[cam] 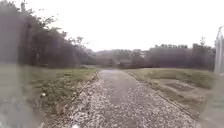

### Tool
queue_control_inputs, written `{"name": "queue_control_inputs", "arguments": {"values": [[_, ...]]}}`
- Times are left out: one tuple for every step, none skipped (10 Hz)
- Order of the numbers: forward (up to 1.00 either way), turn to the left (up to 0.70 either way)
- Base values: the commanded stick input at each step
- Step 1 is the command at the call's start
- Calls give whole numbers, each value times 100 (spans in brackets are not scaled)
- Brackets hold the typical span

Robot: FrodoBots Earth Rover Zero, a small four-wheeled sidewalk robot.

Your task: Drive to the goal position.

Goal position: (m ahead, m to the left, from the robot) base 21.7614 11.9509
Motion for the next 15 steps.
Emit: {"name": "queue_control_inputs", "arguments": {"values": [[70,0],[70,0],[70,0],[70,0],[70,0],[70,0],[70,0],[70,0],[70,0],[70,0],[70,0],[70,4],[70,10],[70,12],[70,12]]}}
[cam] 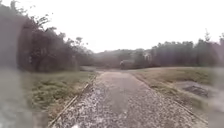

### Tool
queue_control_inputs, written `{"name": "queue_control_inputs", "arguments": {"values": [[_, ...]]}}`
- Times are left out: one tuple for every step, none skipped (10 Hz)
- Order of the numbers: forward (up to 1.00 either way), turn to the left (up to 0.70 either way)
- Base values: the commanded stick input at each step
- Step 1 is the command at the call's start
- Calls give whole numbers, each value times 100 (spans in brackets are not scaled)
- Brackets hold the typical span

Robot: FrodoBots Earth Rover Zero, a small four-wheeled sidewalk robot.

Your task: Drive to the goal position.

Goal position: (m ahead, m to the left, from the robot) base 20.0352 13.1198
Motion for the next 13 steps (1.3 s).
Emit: {"name": "queue_control_inputs", "arguments": {"values": [[70,13],[70,14],[70,14],[70,14],[70,14],[70,13],[70,11],[70,3],[70,1],[70,1],[70,0],[70,0],[70,0]]}}
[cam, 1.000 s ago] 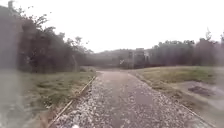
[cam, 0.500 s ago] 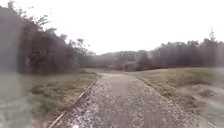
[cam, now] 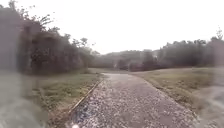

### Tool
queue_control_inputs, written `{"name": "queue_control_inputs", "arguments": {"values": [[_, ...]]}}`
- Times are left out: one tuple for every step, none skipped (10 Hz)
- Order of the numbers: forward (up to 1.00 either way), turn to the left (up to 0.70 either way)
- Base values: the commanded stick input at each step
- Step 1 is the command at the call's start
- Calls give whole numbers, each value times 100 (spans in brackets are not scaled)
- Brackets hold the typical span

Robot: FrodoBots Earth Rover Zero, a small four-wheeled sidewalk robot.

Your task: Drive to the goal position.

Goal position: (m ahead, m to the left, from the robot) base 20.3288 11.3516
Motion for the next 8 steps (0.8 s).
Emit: {"name": "queue_control_inputs", "arguments": {"values": [[70,1],[70,0],[70,-13],[70,-12],[70,-12],[70,-11],[70,-10],[70,-8]]}}
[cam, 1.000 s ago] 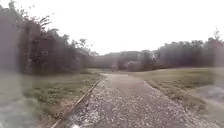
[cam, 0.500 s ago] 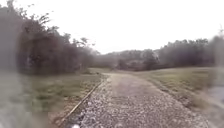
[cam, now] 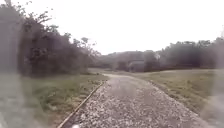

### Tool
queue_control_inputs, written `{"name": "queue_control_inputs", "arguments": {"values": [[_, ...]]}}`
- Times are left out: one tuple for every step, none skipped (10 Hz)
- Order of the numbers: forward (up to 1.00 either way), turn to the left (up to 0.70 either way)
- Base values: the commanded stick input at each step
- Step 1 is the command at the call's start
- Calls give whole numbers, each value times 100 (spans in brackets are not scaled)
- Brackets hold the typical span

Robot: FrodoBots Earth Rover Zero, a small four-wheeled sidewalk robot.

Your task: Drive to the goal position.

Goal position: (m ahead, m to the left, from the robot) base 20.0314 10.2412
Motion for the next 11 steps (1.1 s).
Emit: {"name": "queue_control_inputs", "arguments": {"values": [[70,-6],[70,-5],[70,-5],[70,-5],[70,-5],[70,0],[70,0],[70,0],[70,0],[70,0],[70,0]]}}
